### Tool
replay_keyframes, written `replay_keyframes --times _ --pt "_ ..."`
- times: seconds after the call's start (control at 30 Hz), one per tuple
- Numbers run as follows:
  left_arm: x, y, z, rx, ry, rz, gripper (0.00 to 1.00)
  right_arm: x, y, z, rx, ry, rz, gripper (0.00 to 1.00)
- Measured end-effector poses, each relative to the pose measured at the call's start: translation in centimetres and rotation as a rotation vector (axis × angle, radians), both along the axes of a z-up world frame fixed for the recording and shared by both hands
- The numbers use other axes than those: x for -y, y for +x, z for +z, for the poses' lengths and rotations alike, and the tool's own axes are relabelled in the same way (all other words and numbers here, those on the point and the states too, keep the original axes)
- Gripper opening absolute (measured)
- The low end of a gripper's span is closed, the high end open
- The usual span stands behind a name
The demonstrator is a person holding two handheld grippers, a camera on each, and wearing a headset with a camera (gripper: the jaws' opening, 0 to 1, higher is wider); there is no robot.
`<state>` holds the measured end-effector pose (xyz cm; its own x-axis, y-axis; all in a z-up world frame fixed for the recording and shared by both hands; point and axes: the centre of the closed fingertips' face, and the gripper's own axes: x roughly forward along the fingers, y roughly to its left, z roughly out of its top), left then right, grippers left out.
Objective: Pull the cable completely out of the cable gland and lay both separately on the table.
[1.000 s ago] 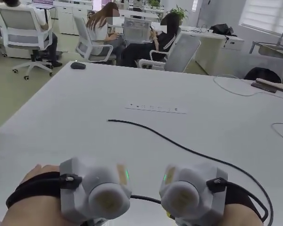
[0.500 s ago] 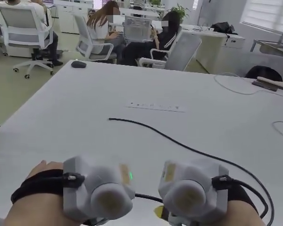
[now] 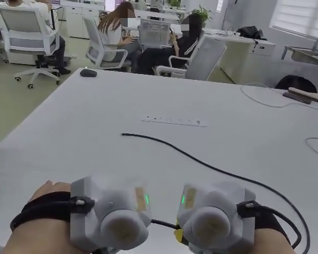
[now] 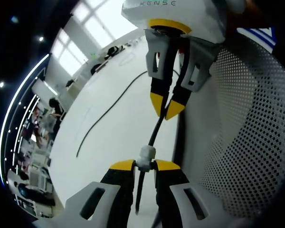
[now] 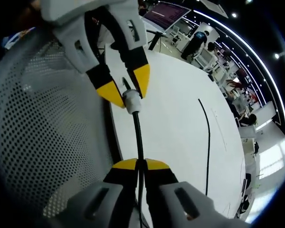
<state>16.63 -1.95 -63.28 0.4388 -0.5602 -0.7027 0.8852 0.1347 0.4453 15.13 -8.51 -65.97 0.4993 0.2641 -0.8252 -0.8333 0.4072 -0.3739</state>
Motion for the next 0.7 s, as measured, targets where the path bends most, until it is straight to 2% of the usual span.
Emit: replay_keyframes --times 0.17,0.23,0.33,0.37,0.4,0.43,0.47,0.5,0.57,0.6,0.7 --pt "-0.2 0.3 0.2 0.007 -0.009 0.018 0.17 0.9 0.0 -0.4 -0.021 -0.03 -0.038 0.03" --pt "-0.3 0.4 0.2 0.0 -0.01 0.025 0.17 1.1 -0.1 -0.7 -0.038 -0.038 -0.05 0.03" --pt "-0.3 0.4 0.2 0.005 -0.004 0.023 0.17 1.0 -0.4 -0.9 -0.061 -0.042 -0.037 0.05" --pt "-0.3 0.4 0.1 0.003 -0.003 0.024 0.17 0.4 -0.1 -0.5 -0.036 -0.013 -0.019 0.1" --pt "-0.2 0.4 0.2 0.003 -0.004 0.024 0.17 -0.4 -0.1 -0.4 -0.033 0.025 0.0 0.18" --pt "-0.2 0.4 0.2 0.004 -0.005 0.022 0.17 -0.8 -0.4 -0.4 -0.047 0.042 0.012 0.25" --pt "-0.2 0.4 0.2 0.003 -0.006 0.02 0.17 -1.2 -0.6 -0.3 -0.054 0.047 0.042 0.27" --pt "-0.2 0.3 0.1 0.002 -0.005 0.019 0.17 -1.5 -0.7 -0.3 -0.051 0.045 0.059 0.27" --pt "-0.2 0.3 0.0 -0.005 0.001 0.017 0.17 -1.9 -0.6 0.3 -0.015 0.045 0.088 0.25" --pt "-0.3 0.3 -0.1 -0.007 0.003 0.018 0.17 -2.2 -0.5 0.7 0.006 0.058 0.1 0.24" --pt "-0.2 0.3 -0.1 -0.01 0.001 0.02 0.17 -2.6 -0.4 1.3 0.026 0.084 0.115 0.19"
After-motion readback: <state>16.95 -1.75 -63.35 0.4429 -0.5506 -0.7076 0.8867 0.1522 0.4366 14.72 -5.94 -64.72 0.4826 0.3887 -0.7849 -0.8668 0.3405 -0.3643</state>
